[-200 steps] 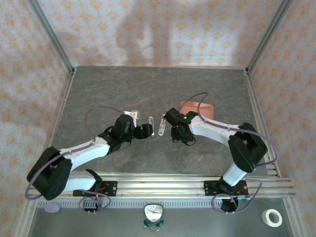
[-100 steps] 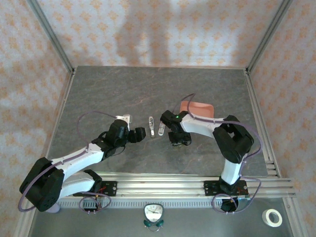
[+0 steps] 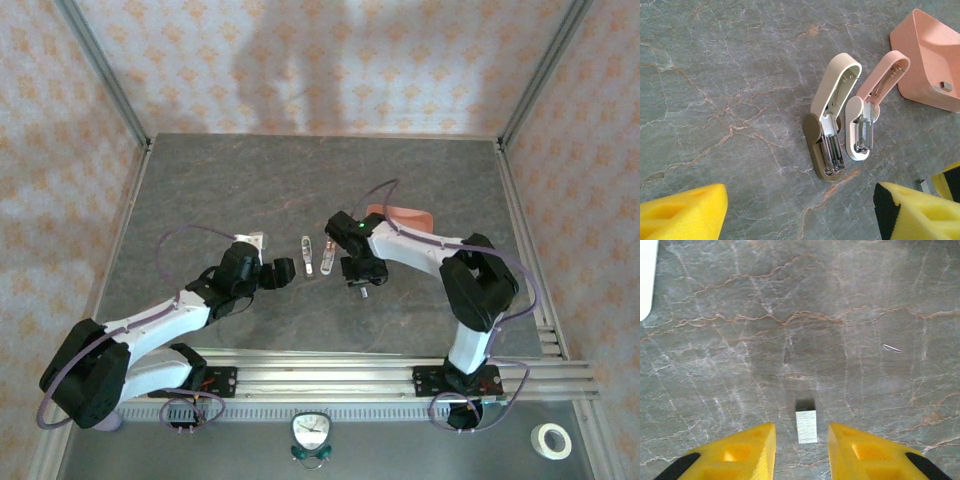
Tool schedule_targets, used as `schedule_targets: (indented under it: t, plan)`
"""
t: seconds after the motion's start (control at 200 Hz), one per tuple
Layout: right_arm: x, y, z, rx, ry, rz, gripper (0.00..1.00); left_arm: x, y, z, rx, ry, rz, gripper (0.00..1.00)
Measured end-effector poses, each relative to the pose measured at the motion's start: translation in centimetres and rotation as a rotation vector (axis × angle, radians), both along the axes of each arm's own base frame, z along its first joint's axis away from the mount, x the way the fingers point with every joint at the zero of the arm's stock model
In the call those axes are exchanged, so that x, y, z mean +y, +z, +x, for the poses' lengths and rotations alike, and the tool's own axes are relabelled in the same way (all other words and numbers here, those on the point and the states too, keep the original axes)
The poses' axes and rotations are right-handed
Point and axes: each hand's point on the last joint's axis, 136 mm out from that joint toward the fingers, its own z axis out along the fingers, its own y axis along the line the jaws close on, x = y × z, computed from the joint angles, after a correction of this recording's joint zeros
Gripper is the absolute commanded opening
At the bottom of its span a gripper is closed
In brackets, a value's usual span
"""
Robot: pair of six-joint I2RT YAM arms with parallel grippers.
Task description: Load the staples into the stapler
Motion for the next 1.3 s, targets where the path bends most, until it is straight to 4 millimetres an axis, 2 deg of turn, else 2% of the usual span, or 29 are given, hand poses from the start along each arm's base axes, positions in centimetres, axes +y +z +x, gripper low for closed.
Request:
schedule_targets:
  t: [0.29,0.626,1.301]
  plan:
    - [0.2,-0.3,-0.5,0.040,-0.035,0.033,0.32,0.0,0.0,0.0,-0.005,-0.007,0.008,0.78]
    - [-0.4,-2.2,-1.1,0.085,-0.044,-0.008,0.29,0.0,0.0,0.0,-0.006,-0.009,0.010,0.78]
    - [-0.3,-2.9,-0.5,0.071,-0.068,0.006,0.23,0.0,0.0,0.0,-0.006,-0.009,0.010,0.78]
